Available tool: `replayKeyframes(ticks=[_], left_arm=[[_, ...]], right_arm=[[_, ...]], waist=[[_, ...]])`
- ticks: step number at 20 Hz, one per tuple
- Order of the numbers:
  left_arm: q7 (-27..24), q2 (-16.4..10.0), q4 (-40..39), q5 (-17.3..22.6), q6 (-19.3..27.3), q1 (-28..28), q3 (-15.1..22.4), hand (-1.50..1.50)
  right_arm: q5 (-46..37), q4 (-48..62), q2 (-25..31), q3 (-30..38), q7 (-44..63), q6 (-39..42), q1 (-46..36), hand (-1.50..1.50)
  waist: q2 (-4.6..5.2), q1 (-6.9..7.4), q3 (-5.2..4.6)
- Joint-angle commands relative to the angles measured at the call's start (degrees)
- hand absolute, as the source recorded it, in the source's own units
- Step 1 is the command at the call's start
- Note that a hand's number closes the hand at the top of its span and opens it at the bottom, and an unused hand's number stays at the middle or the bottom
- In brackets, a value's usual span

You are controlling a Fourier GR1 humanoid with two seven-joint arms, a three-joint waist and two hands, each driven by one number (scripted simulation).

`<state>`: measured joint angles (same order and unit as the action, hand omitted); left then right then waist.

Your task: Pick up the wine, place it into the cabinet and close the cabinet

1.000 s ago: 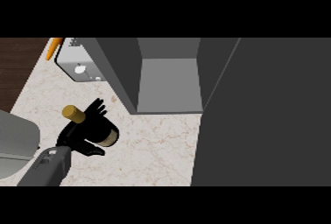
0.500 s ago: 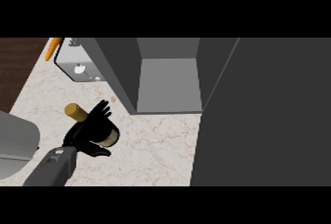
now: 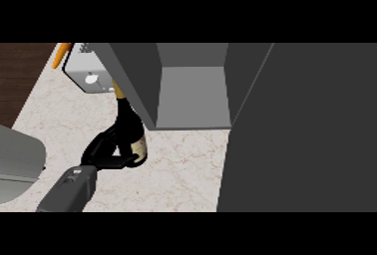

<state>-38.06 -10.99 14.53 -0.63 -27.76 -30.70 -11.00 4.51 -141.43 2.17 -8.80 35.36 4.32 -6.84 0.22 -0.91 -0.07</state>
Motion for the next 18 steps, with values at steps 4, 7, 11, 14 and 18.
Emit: replayKeyframes(ticks=[4,7,11,14,18], left_arm=[[2.8,-0.1,-1.3,3.2,-4.6,-3.4,-2.5,1.50],[-0.3,2.0,-2.7,1.6,-3.6,-3.6,-1.4,1.50],[3.0,2.4,-1.3,2.6,-5.8,-4.3,-1.4,1.50],[-0.4,4.3,0.4,3.6,-2.9,-1.0,-2.2,1.50],[-6.6,3.9,2.2,10.8,4.9,2.6,-10.2,1.50]], right_arm=[[0.3,-3.3,-0.9,-2.3,2.6,-0.8,0.7,-1.50],[1.5,-5.0,-0.4,-1.4,-1.2,1.1,5.5,-1.50],[1.4,-4.5,-1.3,-0.9,-1.2,0.6,5.2,-1.50],[0.2,-3.4,-0.8,-0.7,3.4,-1.1,0.3,-1.50],[2.1,-2.3,-0.9,1.3,0.5,0.0,1.3,-1.50]], waist=[[-0.07,0.18,0.00],[0.11,-0.45,-0.02],[-0.09,0.09,0.02],[-0.18,0.57,0.01],[-0.51,1.70,0.04]])
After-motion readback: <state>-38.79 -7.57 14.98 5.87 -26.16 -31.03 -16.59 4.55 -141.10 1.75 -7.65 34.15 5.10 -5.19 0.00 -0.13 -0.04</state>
